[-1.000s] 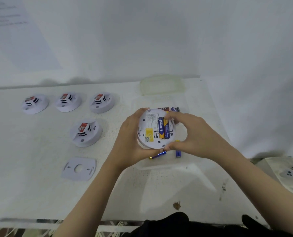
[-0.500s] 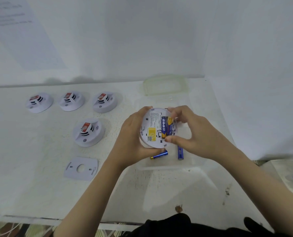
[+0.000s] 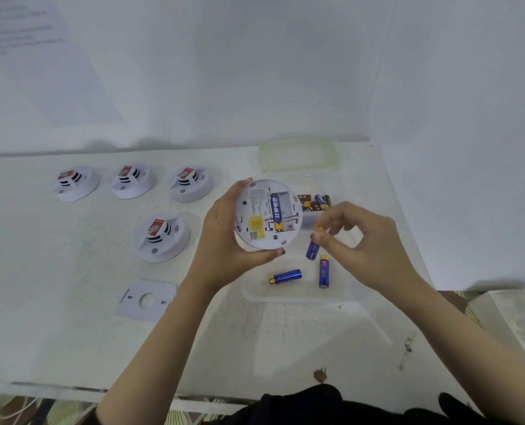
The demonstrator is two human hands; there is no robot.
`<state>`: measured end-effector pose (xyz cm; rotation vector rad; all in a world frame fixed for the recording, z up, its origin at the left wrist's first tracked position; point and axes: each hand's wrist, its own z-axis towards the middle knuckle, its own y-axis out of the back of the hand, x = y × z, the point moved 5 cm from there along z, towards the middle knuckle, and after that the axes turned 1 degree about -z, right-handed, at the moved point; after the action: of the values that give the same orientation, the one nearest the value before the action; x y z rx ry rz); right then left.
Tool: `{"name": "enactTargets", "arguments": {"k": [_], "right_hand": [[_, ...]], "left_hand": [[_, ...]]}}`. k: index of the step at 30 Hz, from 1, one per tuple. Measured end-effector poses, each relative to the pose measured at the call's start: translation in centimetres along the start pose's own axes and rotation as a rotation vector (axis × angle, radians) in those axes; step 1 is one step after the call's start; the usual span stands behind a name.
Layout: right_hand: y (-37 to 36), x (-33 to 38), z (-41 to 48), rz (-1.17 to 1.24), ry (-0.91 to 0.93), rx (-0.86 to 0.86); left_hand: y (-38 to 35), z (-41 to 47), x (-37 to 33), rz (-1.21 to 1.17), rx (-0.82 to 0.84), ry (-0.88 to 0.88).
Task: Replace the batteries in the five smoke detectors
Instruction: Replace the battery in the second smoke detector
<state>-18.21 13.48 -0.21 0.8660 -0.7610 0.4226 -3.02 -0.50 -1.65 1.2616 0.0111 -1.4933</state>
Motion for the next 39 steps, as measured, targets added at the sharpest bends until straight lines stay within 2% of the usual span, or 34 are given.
{"name": "enactTargets", "arguments": {"k": [3, 7, 12, 17, 28, 39], "right_hand": [[-1.0, -0.4, -0.3, -0.146, 0.032, 0.152], [-0.6, 0.4, 0.5, -0.259, 0.163, 0.087], [-0.7, 1.9, 2.2, -0.498, 0.314, 0.174], [-0.8, 2.4, 2.8, -0.670, 0.437, 0.153], [-0.9, 2.7, 2.7, -0.795, 0.558, 0.084], [-1.6, 2.5, 2.4, -0.737, 0.671, 0.055]], "left_hand": [[0.1, 0.1, 0.0, -0.004, -0.001, -0.007], [-0.3, 0.2, -0.3, -0.003, 0.037, -0.021], [-0.6, 0.3, -0.7, 0.032, 0.084, -0.068], [-0.8, 0.4, -0.6, 0.057, 0.108, -0.096], [-1.1, 0.1, -1.0, 0.067, 0.137, -0.145], [-1.4, 0.4, -1.6, 0.032, 0.145, -0.170]]}}
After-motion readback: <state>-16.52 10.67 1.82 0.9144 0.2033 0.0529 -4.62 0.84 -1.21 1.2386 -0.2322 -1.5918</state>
